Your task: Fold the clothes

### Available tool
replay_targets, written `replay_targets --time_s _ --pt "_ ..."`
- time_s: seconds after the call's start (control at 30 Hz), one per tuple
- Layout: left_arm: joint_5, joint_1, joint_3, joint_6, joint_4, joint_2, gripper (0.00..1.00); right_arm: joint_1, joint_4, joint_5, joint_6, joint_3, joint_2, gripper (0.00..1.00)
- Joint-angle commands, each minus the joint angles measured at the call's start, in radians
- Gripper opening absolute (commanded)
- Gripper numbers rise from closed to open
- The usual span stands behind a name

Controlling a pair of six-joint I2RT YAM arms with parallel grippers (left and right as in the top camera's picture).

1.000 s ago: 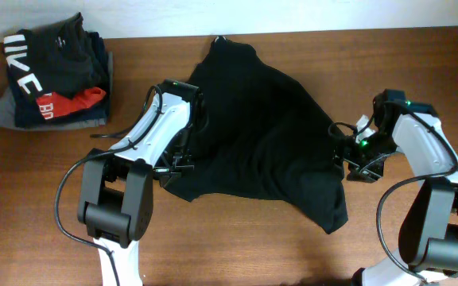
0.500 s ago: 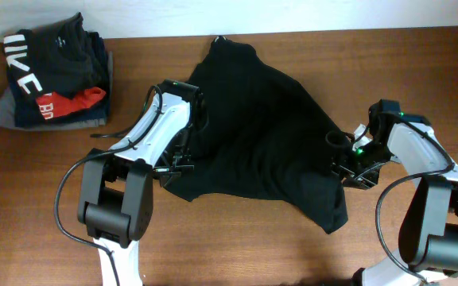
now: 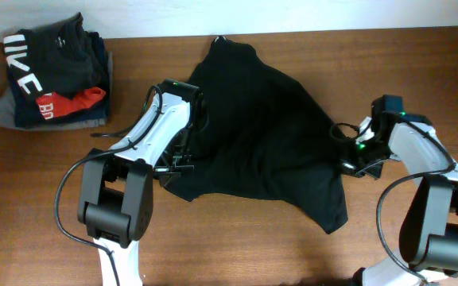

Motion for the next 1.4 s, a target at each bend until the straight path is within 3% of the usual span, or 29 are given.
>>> replay_targets --time_s 0.0,0.3,0.4,0.73,0.83,0.93,1.0,1.33,1.37 --pt "-0.019 0.001 0.014 0.024 -0.009 -0.005 0.02 -0.084 -0.06 0.111 0.013 0.135 0.003 0.04" --pt "-0.018 0.001 0.014 0.024 0.007 -0.005 0.02 -0.198 -0.271 0.155 -0.021 0.472 0.003 0.04" --pt "-0.018 0.001 0.014 0.024 0.007 -0.005 0.03 -0.198 -0.306 0.167 -0.021 0.478 0.004 0.11" --pt "-0.018 0.001 0.014 0.044 -0.024 -0.005 0.04 -0.198 -0.458 0.188 -0.022 0.458 0.006 0.04" --pt "-0.018 0.001 0.014 0.075 -0.062 -0.005 0.08 -0.198 -0.526 0.183 -0.036 0.458 0.006 0.13" --pt "-0.015 0.0 0.014 0.103 -0.072 -0.005 0.08 -0.198 -0.592 0.158 -0.087 0.458 0.006 0.12" --pt "-0.015 0.001 0.014 0.103 -0.072 -0.005 0.08 -0.198 -0.633 0.138 -0.117 0.458 0.006 0.04" --pt "-0.034 0.001 0.014 0.103 -0.063 -0.005 0.17 -0.191 -0.745 0.077 -0.15 0.458 -0.019 0.04" --pt "-0.034 0.001 0.014 0.103 -0.061 -0.005 0.19 -0.184 -0.745 0.077 -0.15 0.458 -0.028 0.08"
